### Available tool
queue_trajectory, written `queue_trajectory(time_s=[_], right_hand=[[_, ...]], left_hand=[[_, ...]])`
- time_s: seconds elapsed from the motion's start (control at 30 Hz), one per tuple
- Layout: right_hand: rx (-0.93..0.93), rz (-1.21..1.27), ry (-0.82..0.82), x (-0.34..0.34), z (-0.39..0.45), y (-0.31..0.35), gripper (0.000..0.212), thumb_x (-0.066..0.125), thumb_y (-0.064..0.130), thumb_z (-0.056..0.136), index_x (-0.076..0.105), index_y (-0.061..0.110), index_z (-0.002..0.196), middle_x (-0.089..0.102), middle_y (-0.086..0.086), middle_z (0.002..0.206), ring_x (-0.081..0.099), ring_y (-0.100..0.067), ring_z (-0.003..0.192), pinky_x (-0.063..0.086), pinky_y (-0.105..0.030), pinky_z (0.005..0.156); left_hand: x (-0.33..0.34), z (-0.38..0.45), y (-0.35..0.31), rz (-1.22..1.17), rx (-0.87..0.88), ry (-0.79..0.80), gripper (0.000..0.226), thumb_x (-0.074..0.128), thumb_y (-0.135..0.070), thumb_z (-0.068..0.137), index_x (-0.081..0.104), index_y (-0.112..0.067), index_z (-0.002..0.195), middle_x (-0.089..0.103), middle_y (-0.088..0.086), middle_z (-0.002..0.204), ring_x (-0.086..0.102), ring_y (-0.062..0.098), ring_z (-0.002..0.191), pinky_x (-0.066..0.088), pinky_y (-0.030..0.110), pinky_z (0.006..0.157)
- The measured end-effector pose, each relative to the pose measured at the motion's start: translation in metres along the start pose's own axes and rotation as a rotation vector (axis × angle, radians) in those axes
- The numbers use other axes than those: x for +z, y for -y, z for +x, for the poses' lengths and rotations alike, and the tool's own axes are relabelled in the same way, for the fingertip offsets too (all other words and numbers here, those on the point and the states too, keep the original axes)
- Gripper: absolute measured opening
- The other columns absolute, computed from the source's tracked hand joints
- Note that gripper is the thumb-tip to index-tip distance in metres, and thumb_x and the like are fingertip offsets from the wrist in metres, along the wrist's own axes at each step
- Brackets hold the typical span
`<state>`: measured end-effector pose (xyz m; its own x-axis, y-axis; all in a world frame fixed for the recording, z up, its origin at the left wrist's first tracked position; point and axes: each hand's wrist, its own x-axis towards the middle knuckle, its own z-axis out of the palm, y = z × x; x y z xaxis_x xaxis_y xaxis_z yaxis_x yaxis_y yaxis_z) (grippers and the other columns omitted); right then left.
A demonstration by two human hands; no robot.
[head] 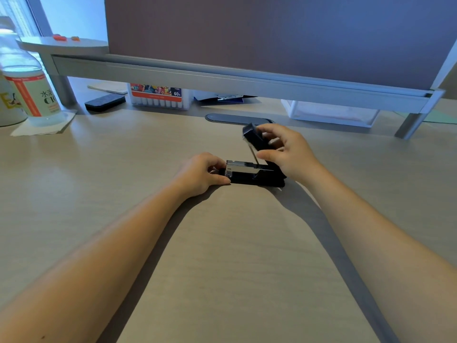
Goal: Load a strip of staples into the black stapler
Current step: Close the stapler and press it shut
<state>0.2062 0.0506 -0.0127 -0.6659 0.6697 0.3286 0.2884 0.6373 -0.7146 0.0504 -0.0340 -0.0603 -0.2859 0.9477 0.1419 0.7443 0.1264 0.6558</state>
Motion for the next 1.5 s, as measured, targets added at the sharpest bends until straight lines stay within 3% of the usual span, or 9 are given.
queue_trajectory(time_s=[0.23, 0.37, 0.63, 0.77, 0.83, 0.9, 1.03, 1.23, 1.5], right_hand=[[-0.001, -0.106, 0.086, 0.007, 0.002, 0.002, 0.045, 0.059, 0.005, 0.079, 0.05, 0.019, 0.12, 0.05, 0.0, 0.105, 0.046, -0.017, 0.094, 0.039, -0.031, 0.085], [-0.001, -0.168, 0.135, 0.012, 0.002, -0.002, 0.046, 0.061, 0.008, 0.078, 0.049, 0.018, 0.121, 0.056, -0.01, 0.123, 0.045, -0.015, 0.099, 0.037, -0.029, 0.086], [0.007, -0.16, 0.114, 0.015, -0.005, -0.015, 0.036, 0.058, 0.017, 0.081, 0.053, 0.02, 0.117, 0.06, -0.008, 0.12, 0.05, -0.016, 0.099, 0.035, -0.027, 0.084], [-0.021, -0.205, 0.14, 0.015, -0.006, -0.018, 0.039, 0.053, 0.016, 0.084, 0.049, 0.023, 0.123, 0.058, -0.01, 0.121, 0.05, -0.024, 0.11, 0.037, -0.033, 0.09], [-0.008, -0.219, 0.151, 0.014, -0.006, -0.022, 0.042, 0.052, 0.018, 0.085, 0.046, 0.025, 0.125, 0.055, -0.013, 0.118, 0.048, -0.026, 0.109, 0.035, -0.033, 0.09], [0.002, -0.205, 0.159, 0.013, -0.007, -0.024, 0.043, 0.052, 0.019, 0.085, 0.044, 0.026, 0.127, 0.054, -0.014, 0.114, 0.047, -0.026, 0.108, 0.033, -0.03, 0.089], [0.065, -0.091, 0.08, 0.014, -0.012, -0.026, 0.046, 0.056, 0.018, 0.083, 0.043, 0.016, 0.127, 0.053, -0.01, 0.119, 0.047, -0.02, 0.109, 0.033, -0.028, 0.092], [0.2, 0.041, 0.012, 0.006, -0.02, -0.036, 0.032, 0.061, 0.017, 0.079, 0.053, 0.013, 0.109, 0.055, -0.004, 0.105, 0.052, -0.021, 0.098, 0.041, -0.031, 0.084], [0.183, 0.071, 0.024, 0.007, -0.023, -0.036, 0.029, 0.06, 0.013, 0.08, 0.053, 0.014, 0.108, 0.053, -0.002, 0.102, 0.05, -0.019, 0.094, 0.038, -0.029, 0.079]], left_hand=[[-0.002, 0.0, 0.0, 0.014, 0.002, 0.022, 0.031, 0.063, -0.019, 0.076, 0.06, -0.015, 0.106, 0.051, 0.0, 0.097, 0.047, 0.019, 0.093, 0.04, 0.035, 0.085], [-0.002, 0.0, 0.0, -0.014, 0.002, 0.005, 0.028, 0.064, -0.019, 0.075, 0.061, -0.014, 0.103, 0.052, -0.001, 0.095, 0.049, 0.018, 0.092, 0.04, 0.031, 0.082], [-0.003, -0.002, -0.003, -0.026, 0.014, 0.018, 0.031, 0.061, -0.018, 0.077, 0.059, -0.012, 0.107, 0.052, -0.003, 0.095, 0.048, 0.015, 0.09, 0.038, 0.028, 0.079], [-0.011, -0.005, -0.001, -0.487, -0.091, 0.149, 0.024, 0.05, -0.026, 0.084, 0.059, -0.011, 0.1, 0.061, 0.007, 0.098, 0.057, 0.021, 0.097, 0.051, 0.024, 0.079], [-0.016, 0.0, -0.001, -0.591, -0.154, 0.168, 0.044, 0.036, -0.039, 0.088, 0.058, -0.005, 0.106, 0.06, 0.014, 0.107, 0.054, 0.024, 0.104, 0.046, 0.027, 0.087], [-0.018, 0.006, -0.004, -0.51, -0.202, 0.159, 0.06, 0.026, -0.048, 0.087, 0.057, -0.001, 0.109, 0.06, 0.012, 0.105, 0.054, 0.02, 0.098, 0.04, 0.022, 0.08], [-0.017, 0.01, -0.012, -0.392, -0.237, 0.137, 0.042, 0.041, -0.047, 0.083, 0.059, -0.011, 0.097, 0.057, 0.002, 0.081, 0.051, 0.014, 0.079, 0.035, 0.02, 0.064], [-0.015, 0.013, -0.011, -0.412, -0.282, 0.106, 0.027, 0.049, -0.043, 0.081, 0.059, -0.018, 0.078, 0.056, -0.001, 0.07, 0.049, 0.01, 0.069, 0.037, 0.02, 0.062], [-0.014, 0.013, -0.006, -0.424, -0.266, 0.063, 0.02, 0.056, -0.034, 0.08, 0.062, -0.015, 0.076, 0.06, 0.0, 0.074, 0.055, 0.017, 0.082, 0.041, 0.021, 0.067]])
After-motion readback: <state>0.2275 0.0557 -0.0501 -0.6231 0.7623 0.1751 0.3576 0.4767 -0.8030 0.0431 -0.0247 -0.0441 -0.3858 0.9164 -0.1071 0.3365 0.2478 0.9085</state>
